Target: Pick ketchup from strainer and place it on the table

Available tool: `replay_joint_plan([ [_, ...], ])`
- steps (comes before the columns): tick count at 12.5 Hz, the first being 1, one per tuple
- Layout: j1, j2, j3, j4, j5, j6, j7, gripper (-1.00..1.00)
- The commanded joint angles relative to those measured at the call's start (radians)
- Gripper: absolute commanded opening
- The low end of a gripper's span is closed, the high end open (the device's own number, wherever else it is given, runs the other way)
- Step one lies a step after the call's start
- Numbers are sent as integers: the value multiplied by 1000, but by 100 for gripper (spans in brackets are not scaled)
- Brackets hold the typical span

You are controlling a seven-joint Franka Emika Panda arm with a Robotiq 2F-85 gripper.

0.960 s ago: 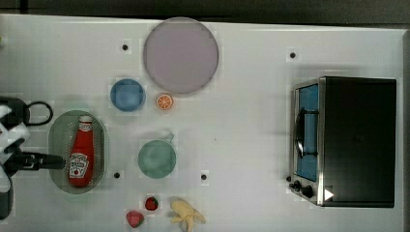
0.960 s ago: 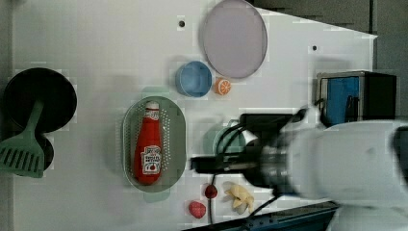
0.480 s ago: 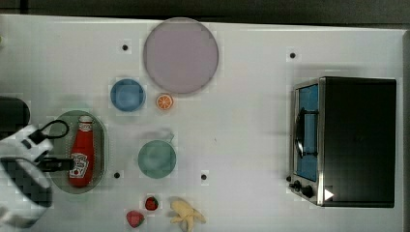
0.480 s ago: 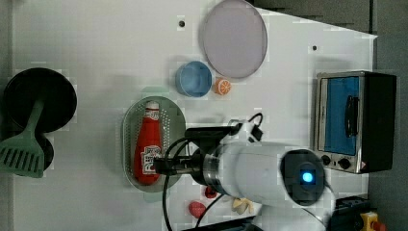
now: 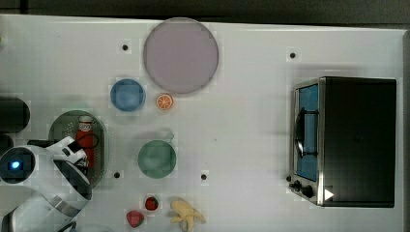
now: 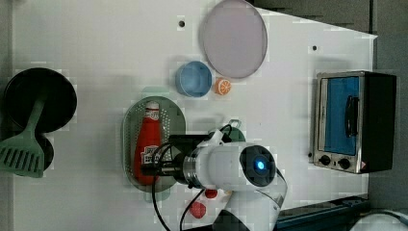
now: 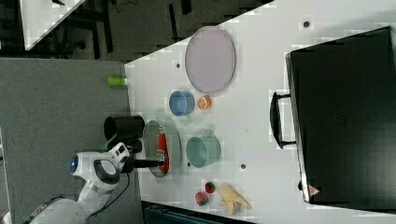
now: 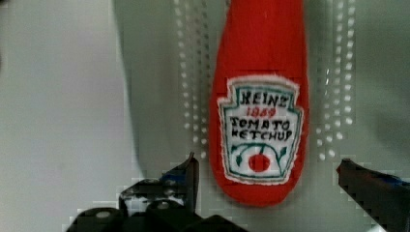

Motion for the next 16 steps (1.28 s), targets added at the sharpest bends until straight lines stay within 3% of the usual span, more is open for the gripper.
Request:
replay_joint_plan([
  [1, 4, 21, -23, 17, -47, 52, 101, 100],
  [8, 53, 128, -98, 21, -83, 160, 103, 100],
  [9, 60, 128, -102, 20, -83, 160, 104, 92],
  [12, 66, 122, -98, 23, -83, 173, 104, 22],
  [16, 54, 24, -68, 24, -80, 113, 104, 21],
])
